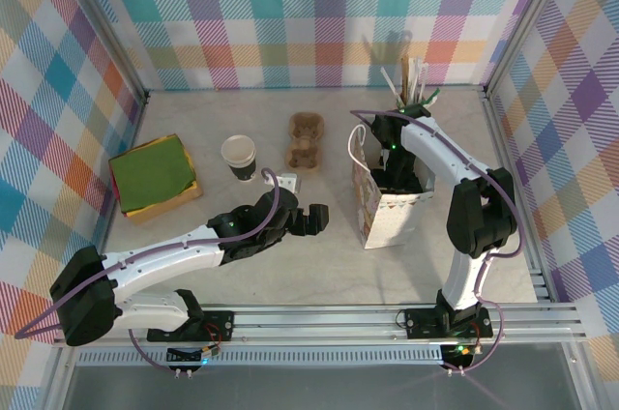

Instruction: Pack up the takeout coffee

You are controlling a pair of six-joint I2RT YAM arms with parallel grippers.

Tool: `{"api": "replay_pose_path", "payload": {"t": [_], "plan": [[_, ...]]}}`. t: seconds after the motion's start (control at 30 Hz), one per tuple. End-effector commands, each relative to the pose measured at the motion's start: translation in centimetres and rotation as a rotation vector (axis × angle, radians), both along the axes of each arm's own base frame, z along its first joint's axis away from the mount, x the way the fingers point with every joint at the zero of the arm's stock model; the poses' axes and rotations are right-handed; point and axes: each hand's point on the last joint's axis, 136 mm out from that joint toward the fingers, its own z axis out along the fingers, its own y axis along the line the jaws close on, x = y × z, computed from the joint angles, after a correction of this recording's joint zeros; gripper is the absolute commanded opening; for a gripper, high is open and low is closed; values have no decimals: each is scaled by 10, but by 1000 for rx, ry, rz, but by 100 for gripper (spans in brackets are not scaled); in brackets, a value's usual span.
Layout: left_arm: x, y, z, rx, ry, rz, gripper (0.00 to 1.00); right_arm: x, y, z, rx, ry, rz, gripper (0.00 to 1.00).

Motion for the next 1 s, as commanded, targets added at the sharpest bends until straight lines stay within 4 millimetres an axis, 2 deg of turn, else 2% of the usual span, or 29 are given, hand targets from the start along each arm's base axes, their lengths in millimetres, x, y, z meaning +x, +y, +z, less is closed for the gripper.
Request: {"api": "replay_pose_path", "payload": {"t": [0.0, 0.97], "plan": [[4, -2, 11, -22, -8, 5, 100, 0, 2, 4, 17, -9, -12, 82], [4, -3, 9, -24, -2, 4, 100, -2, 1, 8, 19, -20, -14, 83]]}}
